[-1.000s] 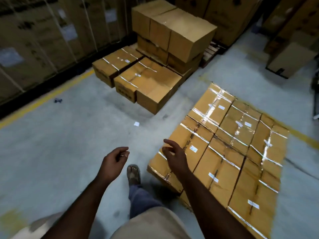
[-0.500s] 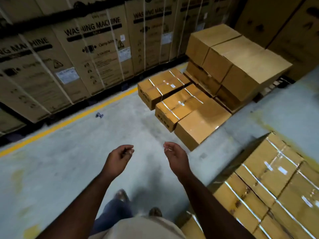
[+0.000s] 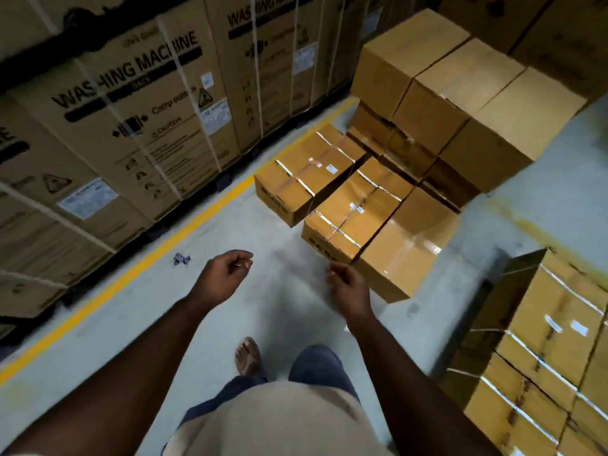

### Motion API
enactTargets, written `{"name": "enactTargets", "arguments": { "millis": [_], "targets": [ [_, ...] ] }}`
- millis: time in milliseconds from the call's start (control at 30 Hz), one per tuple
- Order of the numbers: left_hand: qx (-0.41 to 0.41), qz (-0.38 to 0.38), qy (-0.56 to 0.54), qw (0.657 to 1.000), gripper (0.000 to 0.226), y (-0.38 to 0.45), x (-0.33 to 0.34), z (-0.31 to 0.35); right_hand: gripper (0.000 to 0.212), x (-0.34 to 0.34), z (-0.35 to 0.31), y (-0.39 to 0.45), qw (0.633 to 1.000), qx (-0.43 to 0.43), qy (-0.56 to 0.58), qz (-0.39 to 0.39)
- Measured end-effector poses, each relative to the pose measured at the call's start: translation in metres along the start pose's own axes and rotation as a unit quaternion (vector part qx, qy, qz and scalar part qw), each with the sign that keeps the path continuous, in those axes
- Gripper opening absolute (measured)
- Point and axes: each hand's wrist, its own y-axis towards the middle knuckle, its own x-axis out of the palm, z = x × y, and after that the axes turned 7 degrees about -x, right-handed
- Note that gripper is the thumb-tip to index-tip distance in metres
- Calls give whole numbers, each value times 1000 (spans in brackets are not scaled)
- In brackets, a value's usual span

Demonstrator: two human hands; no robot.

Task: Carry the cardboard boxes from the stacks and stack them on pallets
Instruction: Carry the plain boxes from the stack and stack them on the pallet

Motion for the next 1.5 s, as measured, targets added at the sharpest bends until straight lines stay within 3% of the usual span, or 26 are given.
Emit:
{"name": "enactTargets", "arguments": {
  "millis": [133,300,400,533,600,667,733,800,867,967,1000,1067,1100,1167,1233,1367,1500],
  "targets": [
    [0,-15,14,1000,13,96,-37,43,25,40,-44,69,1000,1,18,9],
    [25,-64,21,997,20,229,-40,79,22,82,-61,185,999,25,35,16],
    [5,-56,17,998,30,314,-44,94,20,100,-60,265,998,31,44,19],
    [-49,-52,43,997,32,424,-45,93,22,129,-36,377,998,56,29,26],
    [-75,-79,64,992,24,480,-33,81,9,144,-7,436,995,92,45,13],
    [-98,-94,88,987,24,528,-17,61,10,157,22,487,985,155,70,25],
    [-104,-95,111,984,24,585,2,27,22,172,66,538,964,236,117,-25],
    [-113,-105,129,980,21,646,23,-21,57,190,114,584,941,301,125,-94],
    [-128,-119,180,968,43,704,41,-73,81,211,166,618,933,331,92,-106],
    [-114,-122,274,947,88,787,74,-140,95,242,247,651,941,333,45,35],
    [-125,-101,278,947,99,811,78,-160,103,249,268,658,942,327,35,65],
    [-172,-97,249,948,119,852,87,-188,101,260,301,669,950,294,56,90],
    [-188,-116,228,948,119,868,85,-199,93,262,306,675,947,291,81,107],
    [-197,-171,204,944,94,887,84,-214,68,262,314,687,922,321,152,151],
    [-199,-182,213,939,78,898,73,-225,45,263,312,689,907,340,206,141],
    [-173,-163,166,957,87,897,42,-190,48,272,273,669,918,309,199,149],
    [-142,-147,96,974,70,846,-4,-106,66,263,181,634,923,264,189,206]
  ]
}}
